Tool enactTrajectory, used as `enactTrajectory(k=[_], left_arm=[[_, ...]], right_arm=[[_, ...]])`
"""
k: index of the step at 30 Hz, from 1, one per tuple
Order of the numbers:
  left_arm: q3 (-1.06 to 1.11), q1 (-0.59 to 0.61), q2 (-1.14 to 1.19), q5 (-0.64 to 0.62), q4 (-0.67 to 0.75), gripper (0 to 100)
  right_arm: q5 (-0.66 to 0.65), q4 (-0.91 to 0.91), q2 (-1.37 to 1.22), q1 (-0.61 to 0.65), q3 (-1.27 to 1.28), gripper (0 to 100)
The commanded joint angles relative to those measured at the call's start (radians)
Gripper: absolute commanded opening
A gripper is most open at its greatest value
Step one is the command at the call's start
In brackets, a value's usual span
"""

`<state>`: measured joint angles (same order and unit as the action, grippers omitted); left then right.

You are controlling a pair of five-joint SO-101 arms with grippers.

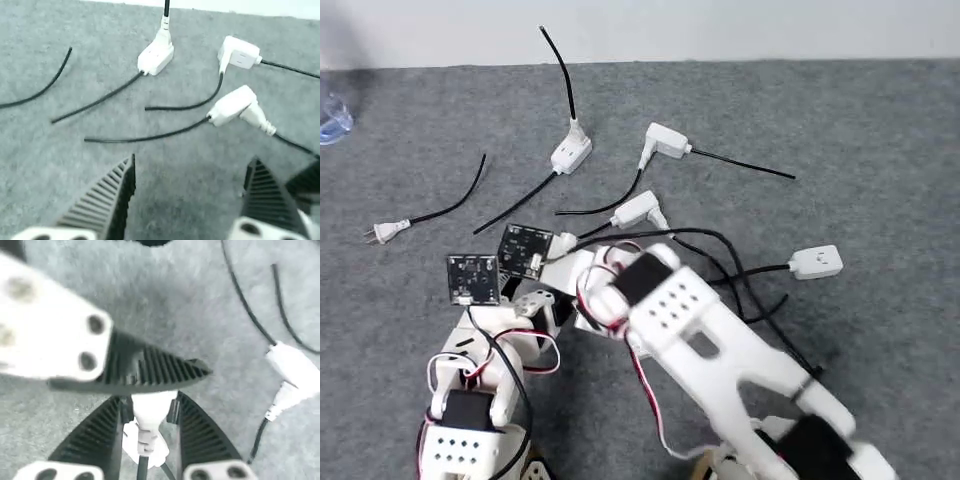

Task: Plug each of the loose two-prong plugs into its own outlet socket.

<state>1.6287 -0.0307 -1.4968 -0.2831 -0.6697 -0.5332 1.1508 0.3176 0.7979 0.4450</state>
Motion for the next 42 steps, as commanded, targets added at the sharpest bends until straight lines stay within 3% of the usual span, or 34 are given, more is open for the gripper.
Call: enactTrajectory(k=[1, 13, 23, 42], left_arm=[[-0.025, -0.002, 0.002, 0.012, 0.020, 33], [-0.035, -0.002, 0.002, 0.014, 0.021, 33], [-0.031, -0.018, 0.002, 0.015, 0.018, 33], [-0.022, -0.066, 0.002, 0.017, -0.034, 33]], right_arm=[[0.029, 0.007, 0.124, 0.013, 0.003, 0.9], [0.032, 0.035, 0.216, 0.038, 0.011, 0.9], [0.094, -0.084, 0.223, 0.033, 0.080, 0.9], [0.115, -0.099, 0.348, 0.031, 0.117, 0.9]])
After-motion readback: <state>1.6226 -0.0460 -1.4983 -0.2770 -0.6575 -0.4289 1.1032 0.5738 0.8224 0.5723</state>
